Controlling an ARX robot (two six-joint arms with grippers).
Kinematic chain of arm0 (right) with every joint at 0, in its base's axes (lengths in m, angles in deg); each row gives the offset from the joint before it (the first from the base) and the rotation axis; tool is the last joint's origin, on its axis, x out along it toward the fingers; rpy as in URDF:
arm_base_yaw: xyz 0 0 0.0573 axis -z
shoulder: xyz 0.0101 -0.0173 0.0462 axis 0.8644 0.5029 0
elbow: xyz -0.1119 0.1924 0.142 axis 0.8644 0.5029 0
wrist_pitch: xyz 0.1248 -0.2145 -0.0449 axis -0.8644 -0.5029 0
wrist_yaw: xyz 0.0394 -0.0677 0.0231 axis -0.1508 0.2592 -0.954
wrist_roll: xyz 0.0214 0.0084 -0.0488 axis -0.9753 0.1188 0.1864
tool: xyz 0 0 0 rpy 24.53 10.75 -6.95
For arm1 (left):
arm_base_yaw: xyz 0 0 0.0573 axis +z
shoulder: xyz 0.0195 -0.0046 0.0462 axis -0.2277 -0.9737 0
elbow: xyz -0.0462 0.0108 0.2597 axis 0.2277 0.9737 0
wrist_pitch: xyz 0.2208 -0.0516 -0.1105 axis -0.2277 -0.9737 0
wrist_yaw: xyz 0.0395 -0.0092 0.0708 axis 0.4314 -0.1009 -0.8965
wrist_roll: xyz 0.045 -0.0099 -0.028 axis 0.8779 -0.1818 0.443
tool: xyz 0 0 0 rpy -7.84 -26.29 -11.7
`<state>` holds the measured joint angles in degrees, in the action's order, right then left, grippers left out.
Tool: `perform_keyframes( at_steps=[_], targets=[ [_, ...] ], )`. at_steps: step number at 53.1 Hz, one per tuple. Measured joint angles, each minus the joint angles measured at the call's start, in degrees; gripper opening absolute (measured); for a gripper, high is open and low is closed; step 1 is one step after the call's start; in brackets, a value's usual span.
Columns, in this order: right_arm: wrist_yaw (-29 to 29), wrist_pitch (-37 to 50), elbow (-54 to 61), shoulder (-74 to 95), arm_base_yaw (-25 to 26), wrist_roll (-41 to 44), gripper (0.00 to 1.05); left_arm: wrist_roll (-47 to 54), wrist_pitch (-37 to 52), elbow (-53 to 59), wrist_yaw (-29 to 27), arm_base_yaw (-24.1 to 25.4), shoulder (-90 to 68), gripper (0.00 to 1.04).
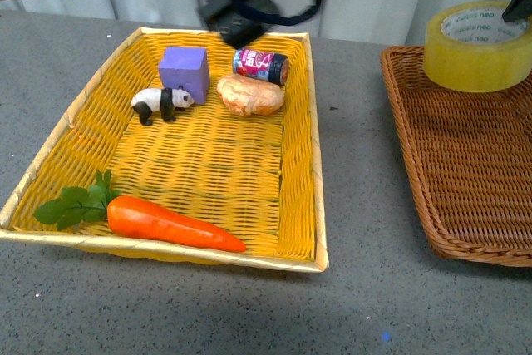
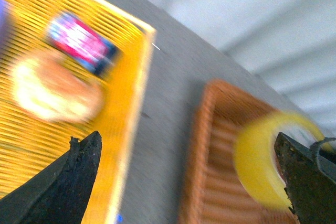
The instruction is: Move tape to another basket
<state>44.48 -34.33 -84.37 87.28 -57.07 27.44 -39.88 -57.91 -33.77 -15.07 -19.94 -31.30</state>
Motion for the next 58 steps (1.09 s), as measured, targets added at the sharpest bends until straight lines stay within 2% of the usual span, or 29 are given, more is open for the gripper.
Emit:
perform_keyframes(
  at_steps=[6, 8, 18, 25, 31, 36, 44, 53, 54, 55, 57, 58],
  targets=[
    [-1.07, 1.84, 4.13, -0.85, 0.68, 0.02, 0.14, -0.17, -3.74, -1.92, -12.57, 4.24, -0.15, 0.98],
    [-1.07, 2.4, 5.16, -0.87, 0.98, 0.02, 0.14, -0.68, -4.68, -2.64, -15.02, 5.29, -0.15, 0.98],
    [0.33, 5.07, 9.77, -0.87, 2.67, 0.11, 0.14, -5.77, -12.37, -5.01, -25.22, 9.73, 0.63, 0.98],
    [1.03, 6.86, 11.26, -0.85, 2.95, 0.24, 0.14, -11.54, -19.32, -4.96, -28.7, 10.99, 1.16, 0.98],
    [0.83, 7.91, 11.74, -0.85, 2.62, 0.2, 0.14, -14.23, -20.87, -4.87, -29.31, 10.97, 1.33, 0.98],
    [0.74, 8.13, 12.31, -0.85, 2.21, 0.15, 0.28, -17.22, -24.72, -4.9, -30.21, 11.21, 1.88, 0.98],
    [0.85, 11.15, 14.47, -1.73, 2.49, -0.11, 0.55, -21.24, -29.92, -5.05, -31.12, 11.72, 2.45, 0.98],
    [3.78, 18.95, 19.19, -8.57, 3.98, -1.57, 0.93, -21.24, -30.08, -5.27, -32.28, 11.56, 3.21, 0.98],
    [3.96, 20.44, 19.91, -9.51, 4.17, -1.84, 0.97, -18.78, -28.46, -4.63, -31.08, 11.65, 3.72, 0.97],
    [4.22, 22.08, 20.74, -10.36, 4.28, -2.05, 0.98, -15.3, -23.12, -2.34, -27.63, 12.11, 4.68, 0.94],
    [3.74, 26.95, 22.69, -11.82, 4.52, -3.3, 0.95, -4.39, -7.02, 5.22, -16.0, 13.29, 7.87, 0.85],
    [2.36, 32.76, 24.85, -12.44, 4.57, -4.74, 0.91, -0.66, -0.48, 8.68, -12.76, 13.77, 9.16, 0.81]
  ],
)
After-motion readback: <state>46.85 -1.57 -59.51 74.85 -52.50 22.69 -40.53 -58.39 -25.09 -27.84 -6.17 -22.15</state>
